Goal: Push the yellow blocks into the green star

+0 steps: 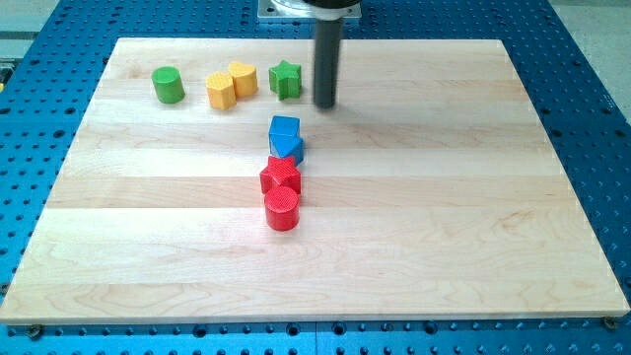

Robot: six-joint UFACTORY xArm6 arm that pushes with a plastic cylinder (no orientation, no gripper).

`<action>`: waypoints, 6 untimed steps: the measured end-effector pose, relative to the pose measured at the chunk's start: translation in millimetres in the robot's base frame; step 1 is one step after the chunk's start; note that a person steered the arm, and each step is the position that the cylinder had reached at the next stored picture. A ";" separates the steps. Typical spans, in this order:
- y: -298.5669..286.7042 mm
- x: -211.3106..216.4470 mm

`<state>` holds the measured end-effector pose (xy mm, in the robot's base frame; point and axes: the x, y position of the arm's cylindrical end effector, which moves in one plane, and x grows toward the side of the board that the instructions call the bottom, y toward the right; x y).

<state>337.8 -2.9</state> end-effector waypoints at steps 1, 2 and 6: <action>-18.9 -15.9; -22.1 -22.1; -171.5 16.3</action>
<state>354.0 -174.5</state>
